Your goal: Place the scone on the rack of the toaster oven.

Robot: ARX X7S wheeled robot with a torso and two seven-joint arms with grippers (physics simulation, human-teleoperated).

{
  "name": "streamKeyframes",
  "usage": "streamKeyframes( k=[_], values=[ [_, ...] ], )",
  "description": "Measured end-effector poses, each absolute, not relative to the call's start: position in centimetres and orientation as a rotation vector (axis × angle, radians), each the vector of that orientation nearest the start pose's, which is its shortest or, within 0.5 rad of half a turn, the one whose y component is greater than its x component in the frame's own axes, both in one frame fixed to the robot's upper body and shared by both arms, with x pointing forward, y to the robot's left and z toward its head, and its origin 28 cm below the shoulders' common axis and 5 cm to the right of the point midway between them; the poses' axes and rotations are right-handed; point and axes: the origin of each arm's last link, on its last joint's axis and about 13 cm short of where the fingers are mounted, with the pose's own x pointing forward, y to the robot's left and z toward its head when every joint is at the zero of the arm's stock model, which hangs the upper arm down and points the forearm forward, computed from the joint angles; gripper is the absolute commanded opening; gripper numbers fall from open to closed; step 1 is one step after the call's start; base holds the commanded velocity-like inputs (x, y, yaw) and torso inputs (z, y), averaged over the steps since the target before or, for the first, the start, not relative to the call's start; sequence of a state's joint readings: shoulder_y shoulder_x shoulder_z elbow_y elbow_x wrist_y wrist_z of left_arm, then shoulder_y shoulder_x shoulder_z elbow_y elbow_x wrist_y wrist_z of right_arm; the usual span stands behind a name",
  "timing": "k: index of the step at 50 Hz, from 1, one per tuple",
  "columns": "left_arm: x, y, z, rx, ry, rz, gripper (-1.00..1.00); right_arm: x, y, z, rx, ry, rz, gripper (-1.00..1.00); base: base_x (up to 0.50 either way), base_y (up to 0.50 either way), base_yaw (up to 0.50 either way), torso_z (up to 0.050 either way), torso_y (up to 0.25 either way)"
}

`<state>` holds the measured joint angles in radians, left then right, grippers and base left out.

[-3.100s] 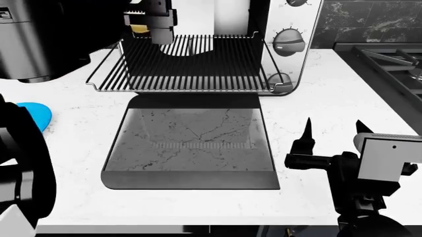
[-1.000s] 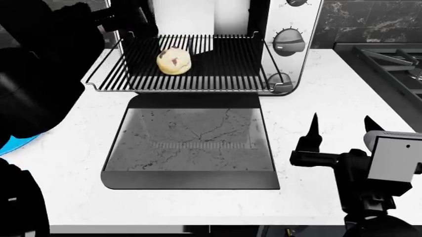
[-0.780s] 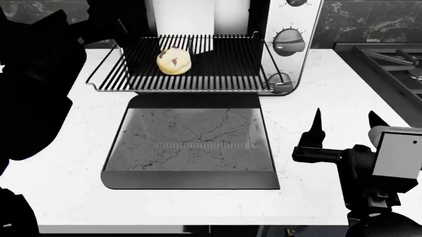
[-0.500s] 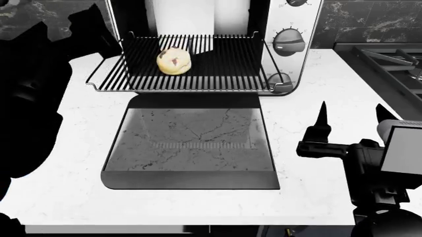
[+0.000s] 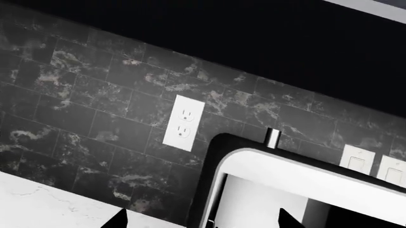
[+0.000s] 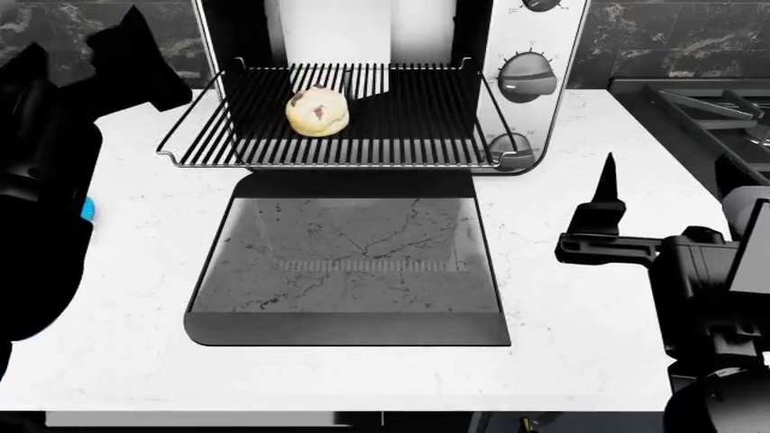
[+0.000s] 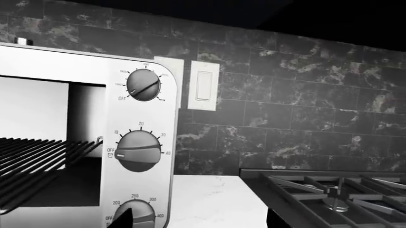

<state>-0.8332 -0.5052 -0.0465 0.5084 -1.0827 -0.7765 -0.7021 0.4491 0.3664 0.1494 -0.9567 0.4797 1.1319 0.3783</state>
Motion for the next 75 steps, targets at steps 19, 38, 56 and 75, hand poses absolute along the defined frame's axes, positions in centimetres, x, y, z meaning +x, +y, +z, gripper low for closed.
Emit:
streamKeyframes(
  k=[19,38,56,75],
  values=[
    [25.1,25.3,29.9,-0.263,-0.416,0.062,1.00,20.3,-14.1,24.2,-0.135,-0.326,-0.164,1.00,0.00,0.00,0.00,0.000,0.000],
    [24.4,25.1,31.4,-0.270,-0.454,0.051,1.00,20.5,-13.9,26.5,-0.158,-0.371,-0.156,1.00,0.00,0.00,0.00,0.000,0.000],
    [23.6,24.8,33.0,-0.284,-0.495,0.037,1.00,20.6,-13.6,28.1,-0.175,-0.410,-0.142,1.00,0.00,0.00,0.00,0.000,0.000],
    [22.8,24.7,34.6,-0.296,-0.531,0.029,1.00,20.7,-13.1,29.7,-0.193,-0.445,-0.124,1.00,0.00,0.00,0.00,0.000,0.000]
  ],
)
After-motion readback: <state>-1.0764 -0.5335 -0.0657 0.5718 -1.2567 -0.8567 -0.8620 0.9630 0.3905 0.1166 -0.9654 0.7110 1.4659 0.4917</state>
